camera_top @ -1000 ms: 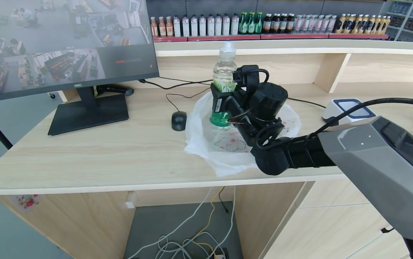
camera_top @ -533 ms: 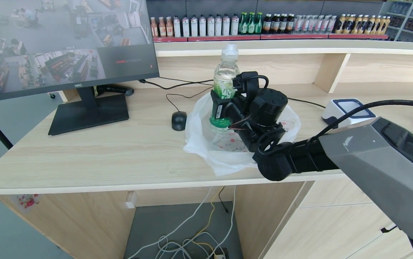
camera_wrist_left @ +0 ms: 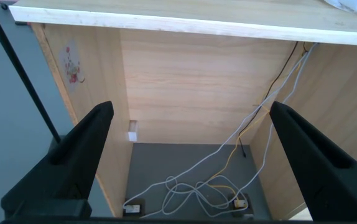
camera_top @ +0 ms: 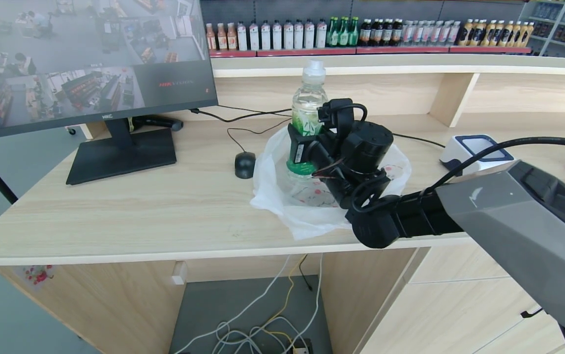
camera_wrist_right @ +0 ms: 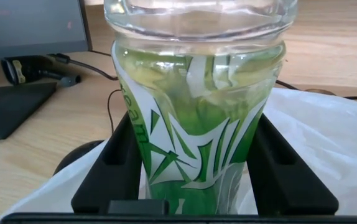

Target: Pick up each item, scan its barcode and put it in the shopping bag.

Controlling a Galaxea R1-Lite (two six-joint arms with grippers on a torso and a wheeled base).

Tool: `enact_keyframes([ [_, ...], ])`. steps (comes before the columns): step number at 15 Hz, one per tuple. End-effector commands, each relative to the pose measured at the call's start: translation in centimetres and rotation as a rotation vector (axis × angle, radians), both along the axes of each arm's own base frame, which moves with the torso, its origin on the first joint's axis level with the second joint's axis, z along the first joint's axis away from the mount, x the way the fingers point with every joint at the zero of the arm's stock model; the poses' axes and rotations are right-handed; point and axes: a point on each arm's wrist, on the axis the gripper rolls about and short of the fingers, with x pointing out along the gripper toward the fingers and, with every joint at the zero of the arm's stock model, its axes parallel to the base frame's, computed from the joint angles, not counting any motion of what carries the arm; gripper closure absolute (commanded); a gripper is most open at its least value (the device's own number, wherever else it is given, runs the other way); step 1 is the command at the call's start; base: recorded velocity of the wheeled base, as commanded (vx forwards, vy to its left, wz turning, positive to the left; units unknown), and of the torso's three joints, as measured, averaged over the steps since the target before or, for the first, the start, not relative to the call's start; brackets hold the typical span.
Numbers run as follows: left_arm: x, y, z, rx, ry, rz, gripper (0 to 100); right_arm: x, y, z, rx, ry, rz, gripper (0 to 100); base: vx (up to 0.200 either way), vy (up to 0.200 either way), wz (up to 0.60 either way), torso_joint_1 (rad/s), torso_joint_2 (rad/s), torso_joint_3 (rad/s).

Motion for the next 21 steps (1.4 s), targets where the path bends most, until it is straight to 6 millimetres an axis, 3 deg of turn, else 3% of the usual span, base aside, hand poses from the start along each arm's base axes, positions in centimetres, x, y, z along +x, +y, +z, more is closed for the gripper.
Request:
enact_keyframes([
  [1, 0.0, 0.0, 0.0, -0.001, 0.000, 0.000, 0, 0.0, -0.1, -0.1, -0.003, 0.003, 0.002, 0, 0.000, 0.000, 0.00, 0.000, 0.00, 0.000],
  [14, 0.0, 0.0, 0.0, -0.001, 0.000, 0.000, 0, -0.6, 0.2, 0.7, 0.020, -0.047, 0.014, 0, 0.000, 0.000, 0.00, 0.000, 0.00, 0.000],
  [21, 0.0, 0.0, 0.0, -0.001, 0.000, 0.000, 0, -3.4, -1.2, 2.1, -0.006, -0.049, -0.026, 0, 0.000, 0.000, 0.00, 0.000, 0.00, 0.000],
])
